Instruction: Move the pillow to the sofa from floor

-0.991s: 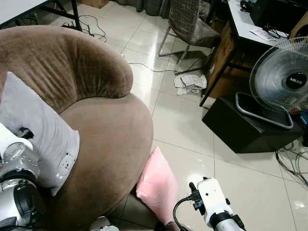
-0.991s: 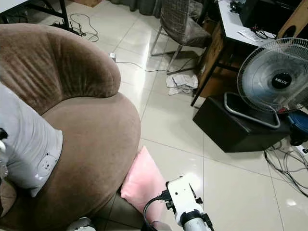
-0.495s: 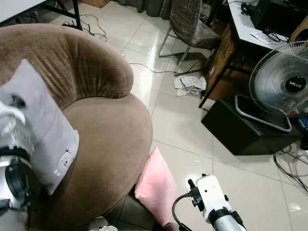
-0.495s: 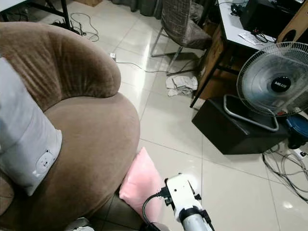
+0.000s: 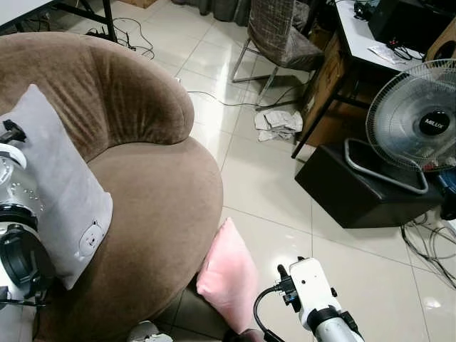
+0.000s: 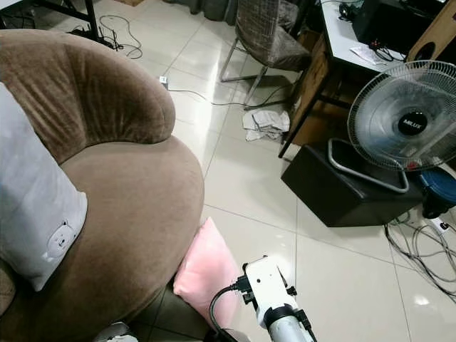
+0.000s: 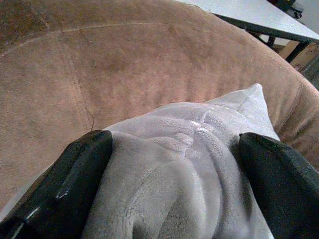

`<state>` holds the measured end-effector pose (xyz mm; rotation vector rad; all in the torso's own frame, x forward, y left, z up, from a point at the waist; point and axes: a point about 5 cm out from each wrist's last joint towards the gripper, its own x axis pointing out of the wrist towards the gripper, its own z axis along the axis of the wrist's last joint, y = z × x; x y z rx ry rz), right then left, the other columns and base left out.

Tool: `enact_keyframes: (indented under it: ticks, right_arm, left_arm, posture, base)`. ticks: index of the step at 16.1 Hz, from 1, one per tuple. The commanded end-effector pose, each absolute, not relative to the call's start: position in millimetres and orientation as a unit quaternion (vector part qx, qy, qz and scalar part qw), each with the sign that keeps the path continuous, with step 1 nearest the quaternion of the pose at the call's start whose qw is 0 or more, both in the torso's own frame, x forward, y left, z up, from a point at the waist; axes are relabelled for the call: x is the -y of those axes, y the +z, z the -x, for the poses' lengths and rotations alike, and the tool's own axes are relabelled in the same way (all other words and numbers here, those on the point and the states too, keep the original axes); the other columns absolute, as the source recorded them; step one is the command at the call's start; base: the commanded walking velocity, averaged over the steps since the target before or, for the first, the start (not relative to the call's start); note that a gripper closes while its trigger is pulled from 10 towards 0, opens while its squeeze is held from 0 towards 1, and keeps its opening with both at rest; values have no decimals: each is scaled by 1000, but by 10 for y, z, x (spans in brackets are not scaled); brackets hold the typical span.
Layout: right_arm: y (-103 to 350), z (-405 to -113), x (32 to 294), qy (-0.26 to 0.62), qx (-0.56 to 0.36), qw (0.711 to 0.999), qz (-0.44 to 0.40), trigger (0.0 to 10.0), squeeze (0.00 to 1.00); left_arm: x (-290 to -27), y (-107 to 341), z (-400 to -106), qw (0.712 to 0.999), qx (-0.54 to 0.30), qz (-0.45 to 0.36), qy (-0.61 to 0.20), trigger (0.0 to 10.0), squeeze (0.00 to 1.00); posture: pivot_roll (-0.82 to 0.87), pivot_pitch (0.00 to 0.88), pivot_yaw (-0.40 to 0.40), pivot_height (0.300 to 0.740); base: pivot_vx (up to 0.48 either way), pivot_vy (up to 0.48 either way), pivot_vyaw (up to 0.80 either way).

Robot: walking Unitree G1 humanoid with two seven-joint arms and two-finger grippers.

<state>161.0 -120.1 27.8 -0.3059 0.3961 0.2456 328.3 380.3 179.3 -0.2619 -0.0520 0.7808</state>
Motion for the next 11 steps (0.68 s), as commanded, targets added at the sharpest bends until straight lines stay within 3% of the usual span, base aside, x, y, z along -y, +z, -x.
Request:
enact_keyframes:
  ticks: [1, 8, 11]
  right_arm:
    - [227, -1591, 1261, 113, -213, 957, 159, 10000, 0]
    - [218, -1615, 1245, 113, -212, 958, 159, 10000, 0]
    - [201, -1653, 1207, 113, -207, 959, 154, 10000, 0]
  left_arm:
    - [-3763, 1812, -3323, 919, 26, 132, 371, 10000, 1000]
    - [-3550, 2640, -3621, 942, 141, 66, 297, 10000, 1000]
    - [-3317, 2907, -3761, 960, 170, 23, 220, 10000, 1000]
  posture:
    - [-116, 103, -182, 740]
    - [-101, 96, -172, 740]
    - [-78, 88, -151, 740]
  base:
    - [0, 0, 0]
    - [0, 0, 0]
    - [0, 0, 0]
